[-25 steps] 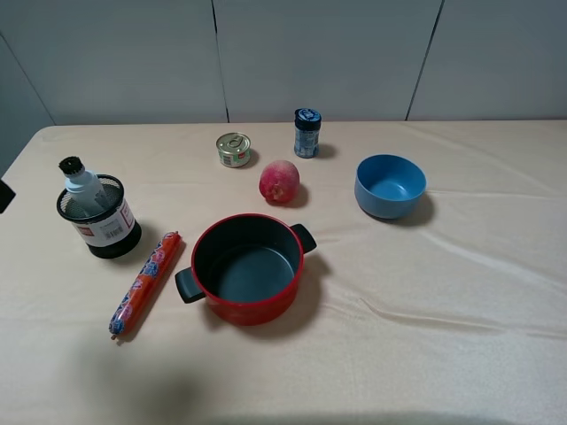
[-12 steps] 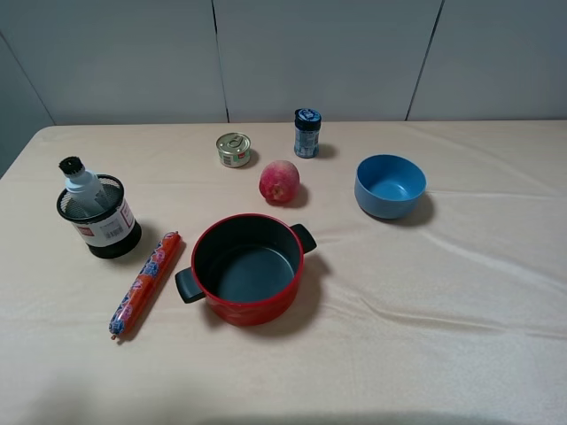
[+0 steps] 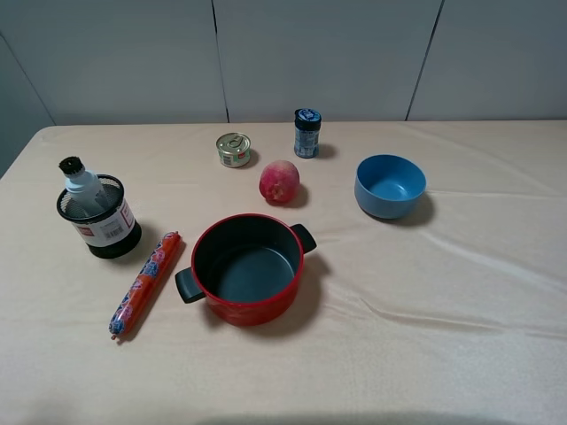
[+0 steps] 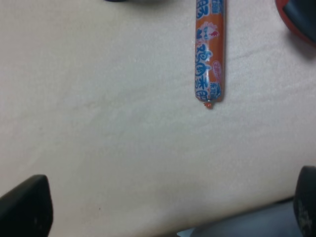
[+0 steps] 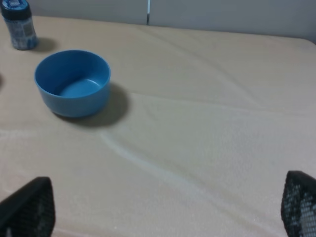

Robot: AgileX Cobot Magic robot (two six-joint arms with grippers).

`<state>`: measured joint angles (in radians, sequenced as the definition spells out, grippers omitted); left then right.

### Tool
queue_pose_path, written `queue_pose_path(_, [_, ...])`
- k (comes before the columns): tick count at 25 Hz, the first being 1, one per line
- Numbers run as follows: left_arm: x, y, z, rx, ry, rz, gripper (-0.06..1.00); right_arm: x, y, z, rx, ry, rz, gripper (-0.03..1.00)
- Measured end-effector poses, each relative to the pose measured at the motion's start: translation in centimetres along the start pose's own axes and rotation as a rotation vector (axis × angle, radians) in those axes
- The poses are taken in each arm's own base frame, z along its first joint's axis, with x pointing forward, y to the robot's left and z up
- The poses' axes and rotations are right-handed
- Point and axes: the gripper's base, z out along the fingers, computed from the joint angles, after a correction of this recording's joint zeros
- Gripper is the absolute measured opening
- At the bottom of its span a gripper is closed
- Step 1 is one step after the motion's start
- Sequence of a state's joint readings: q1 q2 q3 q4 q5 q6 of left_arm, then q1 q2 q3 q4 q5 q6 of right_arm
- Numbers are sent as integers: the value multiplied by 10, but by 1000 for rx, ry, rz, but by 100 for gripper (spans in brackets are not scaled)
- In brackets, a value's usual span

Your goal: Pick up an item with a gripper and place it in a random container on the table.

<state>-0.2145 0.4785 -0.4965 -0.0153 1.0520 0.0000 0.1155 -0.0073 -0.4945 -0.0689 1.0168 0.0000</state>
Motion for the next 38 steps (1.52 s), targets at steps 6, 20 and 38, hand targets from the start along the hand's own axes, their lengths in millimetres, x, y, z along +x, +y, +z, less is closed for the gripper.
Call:
queue_pose_path(6, [1,0,-2,4,-19,-14,99,0,0,0,0,0,0,69])
queue_pose_path(20, [39,-3,-33,-79,-380,-96,99,0,0,0,0,0,0,69])
queue_pose_path(38, [53,-7,-40,-120,-492,-123,99,0,0,0,0,0,0,69])
